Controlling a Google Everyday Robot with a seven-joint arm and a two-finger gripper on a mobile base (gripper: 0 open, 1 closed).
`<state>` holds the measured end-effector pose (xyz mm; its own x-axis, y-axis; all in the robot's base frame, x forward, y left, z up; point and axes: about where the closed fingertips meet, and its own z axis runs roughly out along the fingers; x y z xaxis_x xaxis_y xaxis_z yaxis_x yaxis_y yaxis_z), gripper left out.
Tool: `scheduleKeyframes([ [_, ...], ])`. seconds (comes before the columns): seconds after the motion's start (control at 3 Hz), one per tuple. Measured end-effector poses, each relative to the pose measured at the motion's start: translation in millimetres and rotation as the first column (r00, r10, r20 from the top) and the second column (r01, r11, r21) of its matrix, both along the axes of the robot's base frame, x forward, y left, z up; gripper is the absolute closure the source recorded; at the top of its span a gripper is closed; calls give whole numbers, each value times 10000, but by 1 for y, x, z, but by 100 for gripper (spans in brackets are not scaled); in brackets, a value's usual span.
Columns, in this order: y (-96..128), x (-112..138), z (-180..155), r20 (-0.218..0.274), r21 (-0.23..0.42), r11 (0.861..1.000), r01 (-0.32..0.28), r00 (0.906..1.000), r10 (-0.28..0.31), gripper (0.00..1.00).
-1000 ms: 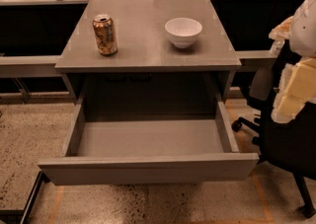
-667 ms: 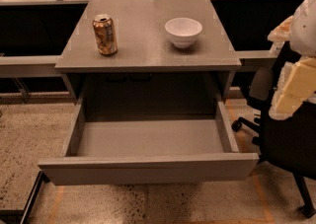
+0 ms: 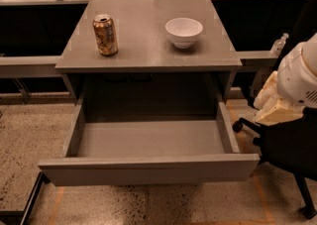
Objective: Close top drawer
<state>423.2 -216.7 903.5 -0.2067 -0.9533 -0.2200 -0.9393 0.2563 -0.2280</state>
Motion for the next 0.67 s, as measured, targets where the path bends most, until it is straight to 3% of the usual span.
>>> scheduleKeyframes([
  [0.33, 0, -1, -2, 0, -22, 10000, 9, 10000, -9, 88],
  [0.67, 1, -1, -12, -316, -8, 10000, -63, 9995, 63, 100],
])
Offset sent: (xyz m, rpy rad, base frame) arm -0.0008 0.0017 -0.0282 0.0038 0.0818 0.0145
